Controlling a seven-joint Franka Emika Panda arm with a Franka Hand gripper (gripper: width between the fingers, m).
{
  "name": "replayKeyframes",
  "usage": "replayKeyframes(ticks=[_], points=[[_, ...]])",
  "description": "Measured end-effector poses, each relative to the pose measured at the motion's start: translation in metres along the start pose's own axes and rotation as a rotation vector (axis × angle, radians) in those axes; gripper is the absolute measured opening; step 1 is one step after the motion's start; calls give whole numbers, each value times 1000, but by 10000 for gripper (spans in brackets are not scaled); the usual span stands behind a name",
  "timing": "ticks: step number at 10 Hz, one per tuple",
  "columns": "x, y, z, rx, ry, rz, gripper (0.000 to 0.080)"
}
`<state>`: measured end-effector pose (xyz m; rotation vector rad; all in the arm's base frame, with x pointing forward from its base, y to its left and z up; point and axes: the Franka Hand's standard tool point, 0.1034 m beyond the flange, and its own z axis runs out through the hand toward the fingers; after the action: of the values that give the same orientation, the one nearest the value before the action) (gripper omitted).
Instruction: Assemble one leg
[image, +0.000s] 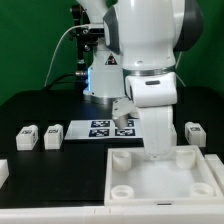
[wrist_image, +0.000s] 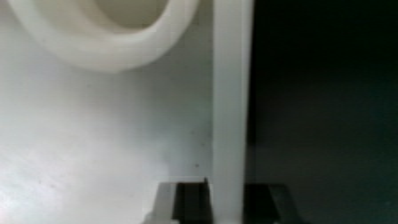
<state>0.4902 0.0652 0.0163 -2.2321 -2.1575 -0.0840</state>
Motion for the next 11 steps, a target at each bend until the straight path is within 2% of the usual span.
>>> replayKeyframes(ticks=[2,4,7,8,9,11], points=[[1,6,4,1,4,-6,60],[5,6,7,18,1,-7,60],[5,6,7,9,3,-5,60],[5,6,7,10,3,-4,150],[4,6,7,10,3,-4,150],[4,6,7,11,3,-3,433]])
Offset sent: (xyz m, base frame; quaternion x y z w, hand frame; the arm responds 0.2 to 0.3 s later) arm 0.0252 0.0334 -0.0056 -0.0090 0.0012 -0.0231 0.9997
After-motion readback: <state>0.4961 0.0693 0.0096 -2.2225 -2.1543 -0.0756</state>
